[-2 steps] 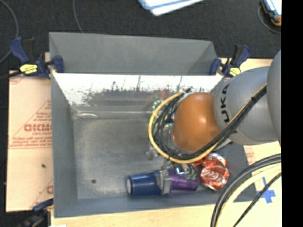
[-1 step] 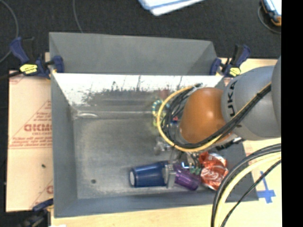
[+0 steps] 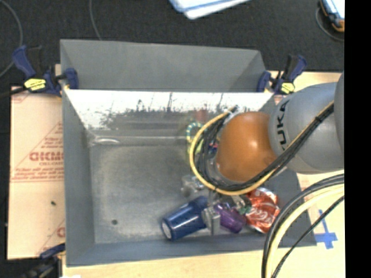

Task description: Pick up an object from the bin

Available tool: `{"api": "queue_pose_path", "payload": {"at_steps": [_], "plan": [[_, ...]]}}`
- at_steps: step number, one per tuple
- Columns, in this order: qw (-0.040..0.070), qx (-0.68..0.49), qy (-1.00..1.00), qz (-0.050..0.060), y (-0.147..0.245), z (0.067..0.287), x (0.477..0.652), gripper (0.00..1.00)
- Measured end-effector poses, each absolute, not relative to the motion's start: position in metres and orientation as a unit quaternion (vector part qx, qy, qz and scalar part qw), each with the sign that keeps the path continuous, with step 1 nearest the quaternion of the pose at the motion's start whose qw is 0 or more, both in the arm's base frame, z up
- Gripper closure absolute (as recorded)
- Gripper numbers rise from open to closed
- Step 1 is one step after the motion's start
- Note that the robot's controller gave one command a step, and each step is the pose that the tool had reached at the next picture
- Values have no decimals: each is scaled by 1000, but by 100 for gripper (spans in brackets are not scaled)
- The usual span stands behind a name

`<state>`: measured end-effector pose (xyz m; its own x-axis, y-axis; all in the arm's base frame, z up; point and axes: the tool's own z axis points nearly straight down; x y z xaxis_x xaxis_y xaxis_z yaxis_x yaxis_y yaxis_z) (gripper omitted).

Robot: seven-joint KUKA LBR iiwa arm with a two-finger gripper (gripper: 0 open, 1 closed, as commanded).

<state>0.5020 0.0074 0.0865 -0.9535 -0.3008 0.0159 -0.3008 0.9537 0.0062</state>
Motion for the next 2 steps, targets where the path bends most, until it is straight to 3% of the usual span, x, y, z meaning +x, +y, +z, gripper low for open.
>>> {"api": "queue_pose_path", "payload": {"at_steps": [1,2], "plan": [[7,196,-980,-8,44,70,496,100],[7,196,-981,-8,44,70,496,100]]}}
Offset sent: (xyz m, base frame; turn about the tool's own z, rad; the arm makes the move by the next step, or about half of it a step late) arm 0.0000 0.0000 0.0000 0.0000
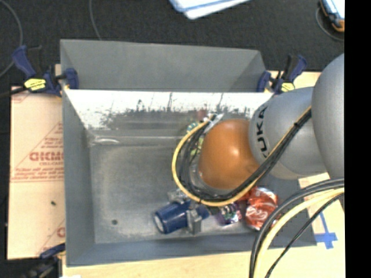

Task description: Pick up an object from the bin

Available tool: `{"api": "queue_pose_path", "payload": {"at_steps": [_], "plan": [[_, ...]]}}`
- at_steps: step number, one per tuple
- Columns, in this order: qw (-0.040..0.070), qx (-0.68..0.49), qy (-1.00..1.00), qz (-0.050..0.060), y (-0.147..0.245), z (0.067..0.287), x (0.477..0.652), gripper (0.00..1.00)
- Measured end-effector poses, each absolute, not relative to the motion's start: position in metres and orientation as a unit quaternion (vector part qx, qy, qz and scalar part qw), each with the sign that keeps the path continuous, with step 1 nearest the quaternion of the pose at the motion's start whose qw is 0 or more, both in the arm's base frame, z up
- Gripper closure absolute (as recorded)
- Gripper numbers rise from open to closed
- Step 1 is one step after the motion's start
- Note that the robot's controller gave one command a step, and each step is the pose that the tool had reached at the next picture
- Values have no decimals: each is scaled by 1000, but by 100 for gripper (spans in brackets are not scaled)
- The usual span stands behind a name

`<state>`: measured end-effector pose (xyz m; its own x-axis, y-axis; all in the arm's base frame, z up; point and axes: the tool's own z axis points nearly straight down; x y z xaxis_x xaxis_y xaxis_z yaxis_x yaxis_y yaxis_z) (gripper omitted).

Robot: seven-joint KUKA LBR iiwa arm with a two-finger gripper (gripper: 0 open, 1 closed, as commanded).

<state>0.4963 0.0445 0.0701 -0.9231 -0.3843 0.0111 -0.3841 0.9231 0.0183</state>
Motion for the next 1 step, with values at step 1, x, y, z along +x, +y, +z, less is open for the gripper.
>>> {"api": "queue_pose_path", "payload": {"at_steps": [1], "plan": [[7,176,-984,-8,61,192,486,100]]}}
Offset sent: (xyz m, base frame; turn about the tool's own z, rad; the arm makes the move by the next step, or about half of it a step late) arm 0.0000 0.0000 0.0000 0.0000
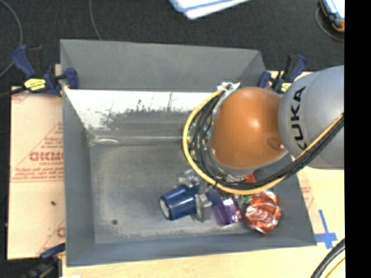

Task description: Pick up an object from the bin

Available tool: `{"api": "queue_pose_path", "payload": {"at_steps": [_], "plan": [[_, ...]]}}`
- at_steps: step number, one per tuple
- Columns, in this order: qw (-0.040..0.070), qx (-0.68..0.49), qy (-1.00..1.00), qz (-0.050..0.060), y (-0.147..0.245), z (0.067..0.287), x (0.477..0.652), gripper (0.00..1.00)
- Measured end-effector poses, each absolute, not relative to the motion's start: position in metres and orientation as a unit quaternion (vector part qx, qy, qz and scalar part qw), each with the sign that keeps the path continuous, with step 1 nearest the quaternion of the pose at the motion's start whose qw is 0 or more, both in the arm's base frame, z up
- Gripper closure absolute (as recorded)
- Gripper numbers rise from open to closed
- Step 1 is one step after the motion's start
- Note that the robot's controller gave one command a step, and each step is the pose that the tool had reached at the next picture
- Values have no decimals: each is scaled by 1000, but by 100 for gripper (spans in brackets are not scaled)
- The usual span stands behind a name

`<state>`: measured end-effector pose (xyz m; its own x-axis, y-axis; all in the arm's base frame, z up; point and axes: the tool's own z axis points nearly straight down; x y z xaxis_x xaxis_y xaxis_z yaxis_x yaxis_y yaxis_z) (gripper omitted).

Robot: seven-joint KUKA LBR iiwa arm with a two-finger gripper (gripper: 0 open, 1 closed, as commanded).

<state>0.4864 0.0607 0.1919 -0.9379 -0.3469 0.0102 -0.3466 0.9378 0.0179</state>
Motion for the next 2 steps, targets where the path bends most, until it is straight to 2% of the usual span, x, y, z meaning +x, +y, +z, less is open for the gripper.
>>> {"api": "queue_pose_path", "payload": {"at_steps": [1,2], "plan": [[7,176,-984,-8,61,192,486,100],[8,172,-985,-8,67,289,479,100]]}}
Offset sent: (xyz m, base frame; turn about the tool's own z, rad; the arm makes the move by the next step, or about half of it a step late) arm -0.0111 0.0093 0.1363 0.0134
